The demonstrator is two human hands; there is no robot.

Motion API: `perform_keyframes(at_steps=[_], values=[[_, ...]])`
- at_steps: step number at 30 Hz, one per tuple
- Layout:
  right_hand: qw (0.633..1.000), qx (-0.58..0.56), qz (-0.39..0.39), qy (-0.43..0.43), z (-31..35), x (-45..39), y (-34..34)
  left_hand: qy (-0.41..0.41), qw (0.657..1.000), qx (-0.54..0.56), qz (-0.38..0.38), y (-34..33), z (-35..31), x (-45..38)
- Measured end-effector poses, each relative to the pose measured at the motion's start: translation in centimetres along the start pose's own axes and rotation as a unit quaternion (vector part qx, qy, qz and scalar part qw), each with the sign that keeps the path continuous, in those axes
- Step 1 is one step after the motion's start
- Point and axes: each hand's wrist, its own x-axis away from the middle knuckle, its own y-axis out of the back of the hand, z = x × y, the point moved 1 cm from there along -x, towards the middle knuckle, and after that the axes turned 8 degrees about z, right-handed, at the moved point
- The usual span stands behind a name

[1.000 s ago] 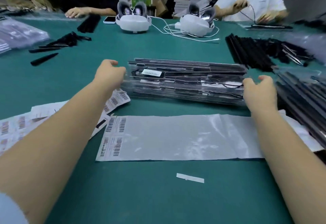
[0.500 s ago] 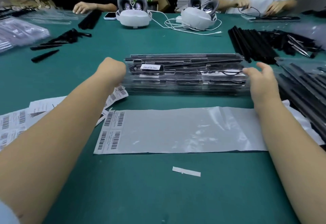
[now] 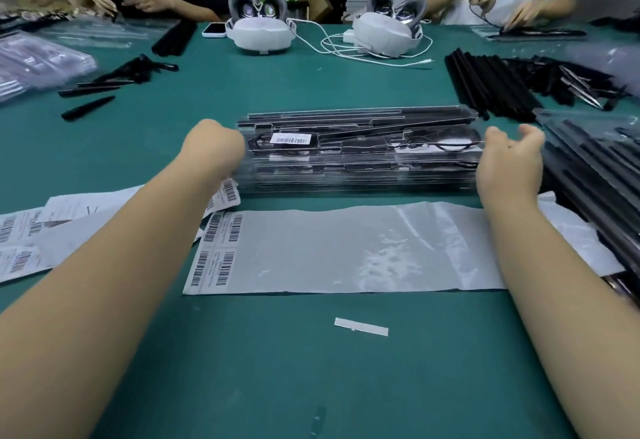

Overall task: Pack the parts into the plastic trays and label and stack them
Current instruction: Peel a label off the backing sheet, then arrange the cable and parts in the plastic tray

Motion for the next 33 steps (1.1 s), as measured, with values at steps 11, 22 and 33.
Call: perform_keyframes(at_steps=[11, 22, 33], values=[[0.964, 0.226, 0.075, 0.120, 5.1, 1.5, 2.9, -0.086, 0.969, 0.187, -0.136, 0.6, -0.4, 4.5], [0.944, 0.321, 0.073, 0.023, 5.0, 3.1, 12.4, -0.195, 0.937, -0.265, 0.119, -4.1, 2.5, 14.6], [0.842, 0.523, 0.088, -0.101, 2.3, 8.3, 11.3, -0.295, 0.938, 0.176, -0.045, -3.9, 3.2, 16.1]])
